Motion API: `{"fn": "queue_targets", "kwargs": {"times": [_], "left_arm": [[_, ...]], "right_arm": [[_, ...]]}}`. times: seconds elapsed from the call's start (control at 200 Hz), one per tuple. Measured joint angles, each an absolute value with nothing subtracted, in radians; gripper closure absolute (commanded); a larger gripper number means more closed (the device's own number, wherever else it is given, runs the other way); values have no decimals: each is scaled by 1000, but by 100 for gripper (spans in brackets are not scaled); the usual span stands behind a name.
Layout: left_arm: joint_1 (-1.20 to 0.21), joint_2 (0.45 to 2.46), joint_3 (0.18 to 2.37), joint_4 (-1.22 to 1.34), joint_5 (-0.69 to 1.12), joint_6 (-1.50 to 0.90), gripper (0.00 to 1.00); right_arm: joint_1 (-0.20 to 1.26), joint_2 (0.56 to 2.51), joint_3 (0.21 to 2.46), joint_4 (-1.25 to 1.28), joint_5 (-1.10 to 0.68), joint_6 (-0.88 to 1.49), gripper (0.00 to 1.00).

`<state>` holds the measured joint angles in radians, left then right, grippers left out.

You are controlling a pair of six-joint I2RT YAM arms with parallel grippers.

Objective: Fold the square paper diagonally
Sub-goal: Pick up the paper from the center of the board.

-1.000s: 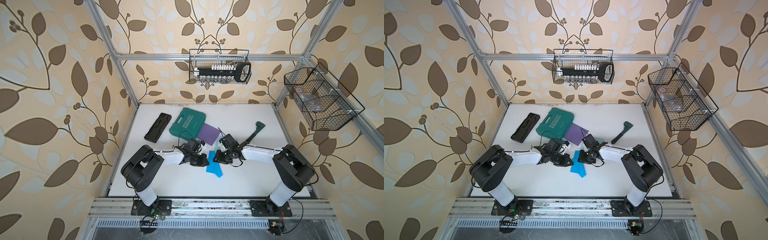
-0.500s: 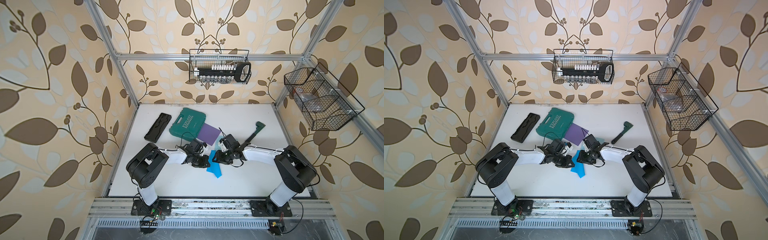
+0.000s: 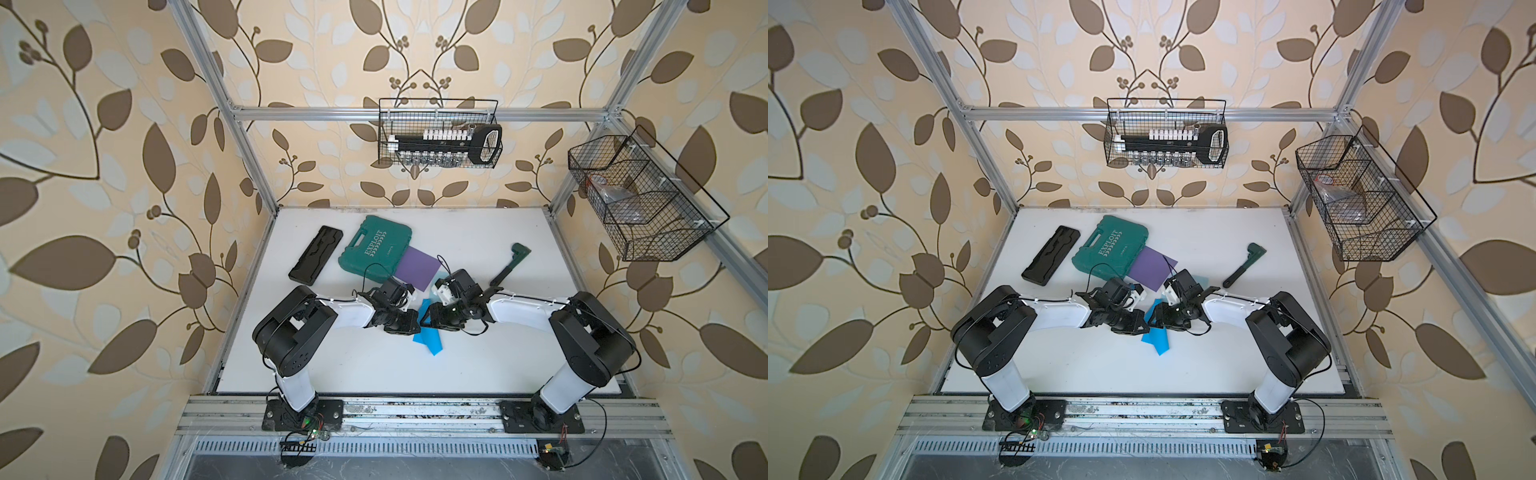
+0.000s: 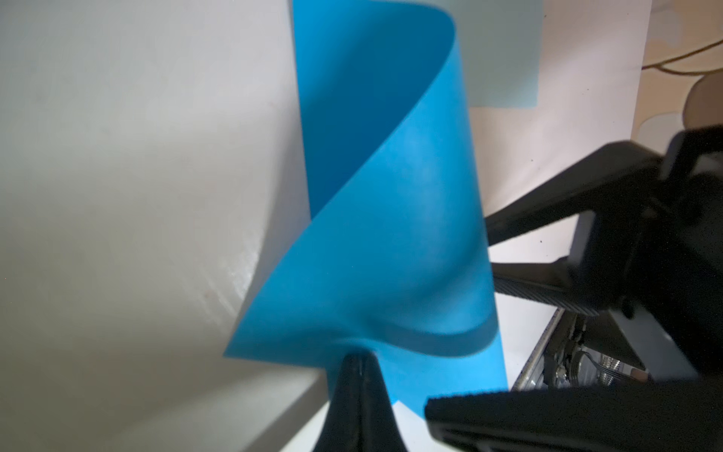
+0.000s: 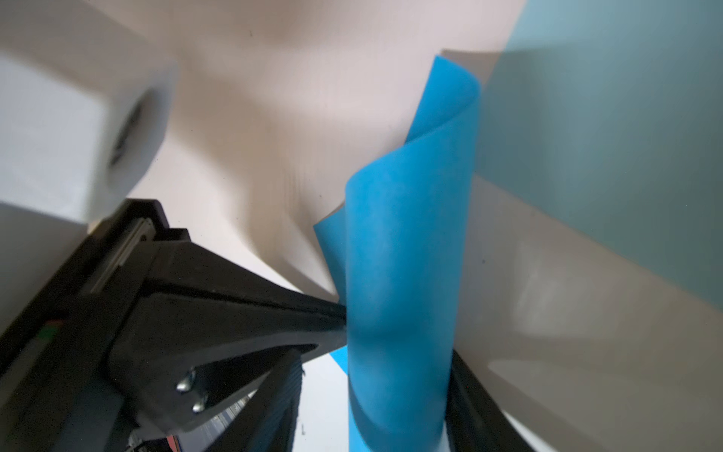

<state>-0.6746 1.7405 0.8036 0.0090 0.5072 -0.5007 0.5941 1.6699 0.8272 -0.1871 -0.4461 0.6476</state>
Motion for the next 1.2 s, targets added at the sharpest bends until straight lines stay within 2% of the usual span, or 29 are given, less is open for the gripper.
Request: {"fn": "queue_targets", "kwargs": {"times": [0.06, 0.18, 0.29, 0.495, 0.88, 1.055, 1.205], "left_arm": [[-675, 1740, 805, 9, 502, -501, 100], [-675, 1737, 805, 8, 490, -501, 100], [-675, 1736, 805, 8, 486, -501, 100], [-675, 1736, 805, 8, 485, -501, 100], [-673, 1736, 805, 9, 479, -501, 100], [-658, 1720, 804, 6, 466, -498, 77], [-607, 1684, 799, -10, 466, -502, 63]], "right_arm": [[594, 1670, 826, -185, -450, 641, 58], [594, 1673, 826, -186, -450, 643, 59], [593, 1683, 826, -185, -450, 647, 53], [590, 1696, 826, -164, -465, 649, 53], [583, 1711, 825, -128, -484, 667, 70], [560, 1711, 825, -127, -490, 668, 76], [519, 1699, 825, -131, -495, 661, 77]]}}
